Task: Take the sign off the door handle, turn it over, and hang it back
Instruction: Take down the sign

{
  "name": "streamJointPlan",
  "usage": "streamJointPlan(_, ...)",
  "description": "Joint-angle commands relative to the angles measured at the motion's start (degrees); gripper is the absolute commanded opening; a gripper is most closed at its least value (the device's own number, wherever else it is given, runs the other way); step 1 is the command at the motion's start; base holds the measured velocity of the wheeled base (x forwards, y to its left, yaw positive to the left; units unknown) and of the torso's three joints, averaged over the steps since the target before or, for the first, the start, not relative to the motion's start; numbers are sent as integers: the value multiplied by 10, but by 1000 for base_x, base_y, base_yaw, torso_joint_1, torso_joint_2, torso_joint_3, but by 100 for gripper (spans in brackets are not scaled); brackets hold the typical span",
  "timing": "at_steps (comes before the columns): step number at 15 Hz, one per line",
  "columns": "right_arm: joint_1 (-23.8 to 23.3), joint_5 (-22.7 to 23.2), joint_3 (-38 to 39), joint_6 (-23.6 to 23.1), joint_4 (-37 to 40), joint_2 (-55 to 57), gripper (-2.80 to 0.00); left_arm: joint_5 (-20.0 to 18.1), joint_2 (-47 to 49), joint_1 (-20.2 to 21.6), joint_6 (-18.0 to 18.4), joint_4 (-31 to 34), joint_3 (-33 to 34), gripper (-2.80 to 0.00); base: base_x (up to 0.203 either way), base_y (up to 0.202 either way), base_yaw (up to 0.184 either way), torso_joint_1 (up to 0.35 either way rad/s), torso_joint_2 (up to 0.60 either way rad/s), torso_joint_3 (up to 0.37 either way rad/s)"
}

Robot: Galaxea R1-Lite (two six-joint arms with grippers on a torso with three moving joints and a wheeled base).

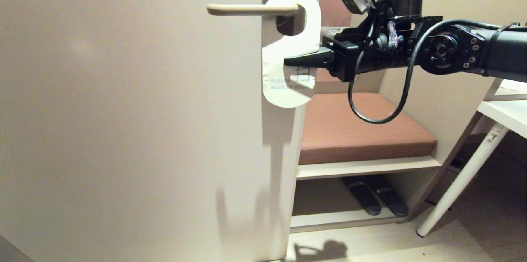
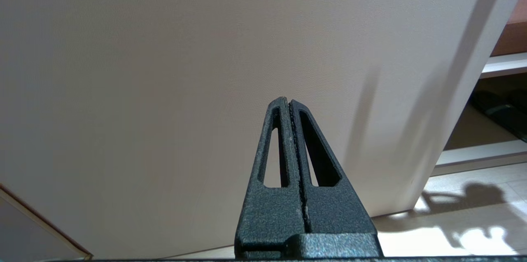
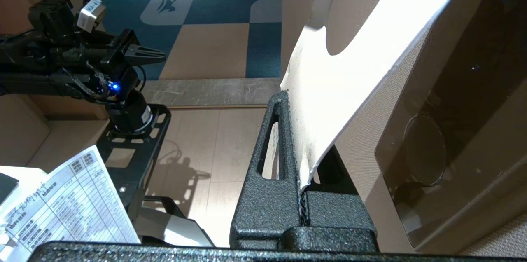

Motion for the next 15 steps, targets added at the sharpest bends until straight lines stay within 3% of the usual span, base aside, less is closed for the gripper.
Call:
streamJointPlan(1, 0, 3, 3, -1, 0, -3, -280, 0, 0, 0, 0, 0, 0, -280, 0, 0, 0, 0, 0, 0)
streamJointPlan(15, 7, -1, 26, 8, 3, -40, -280, 0, 0, 0, 0, 0, 0, -280, 0, 0, 0, 0, 0, 0)
